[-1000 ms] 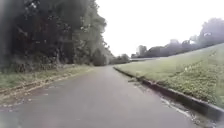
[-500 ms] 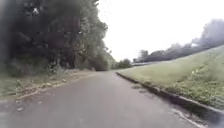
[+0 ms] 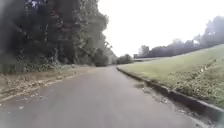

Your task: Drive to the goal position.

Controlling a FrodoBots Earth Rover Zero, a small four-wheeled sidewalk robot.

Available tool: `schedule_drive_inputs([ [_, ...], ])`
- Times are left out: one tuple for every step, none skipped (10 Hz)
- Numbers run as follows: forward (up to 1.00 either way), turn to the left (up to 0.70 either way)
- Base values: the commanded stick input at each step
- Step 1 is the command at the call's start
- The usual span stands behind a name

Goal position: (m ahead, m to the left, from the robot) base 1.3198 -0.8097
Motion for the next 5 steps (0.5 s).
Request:
schedule_drive_inputs([
  [0.85, 0.02],
  [0.85, 0.03],
  [0.85, 0.04],
  [0.85, 0.05],
  [0.85, 0.06],
])
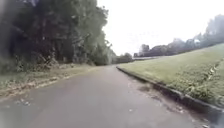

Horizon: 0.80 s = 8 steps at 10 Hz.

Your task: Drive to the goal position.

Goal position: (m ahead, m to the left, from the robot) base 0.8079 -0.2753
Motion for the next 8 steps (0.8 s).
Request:
schedule_drive_inputs([
  [0.85, 0.07],
  [0.85, 0.07],
  [0.85, 0.07],
  [0.85, 0.08],
  [0.85, 0.08],
  [0.85, 0.07],
  [0.85, 0.06],
  [0.85, 0.05],
])
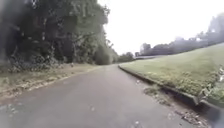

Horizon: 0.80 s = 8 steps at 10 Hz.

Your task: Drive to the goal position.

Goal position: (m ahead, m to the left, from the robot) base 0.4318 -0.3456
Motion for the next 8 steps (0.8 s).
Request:
schedule_drive_inputs([
  [0.85, 0.04],
  [0.85, 0.03],
  [0.85, 0.02],
  [0.85, 0.0],
  [0.85, 0.01],
  [0.85, 0.02],
  [0.85, 0.03],
  [0.85, 0.04],
])
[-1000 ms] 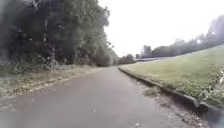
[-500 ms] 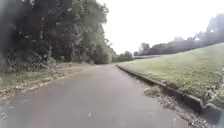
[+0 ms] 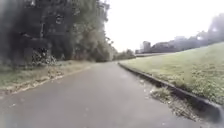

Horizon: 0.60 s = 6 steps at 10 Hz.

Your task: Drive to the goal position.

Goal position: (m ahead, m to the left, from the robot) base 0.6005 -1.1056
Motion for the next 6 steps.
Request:
schedule_drive_inputs([
  [0.85, 0.05],
  [0.85, 0.07],
  [0.85, 0.08],
  [0.85, 0.09],
  [0.85, 0.09],
  [0.85, 0.1],
])
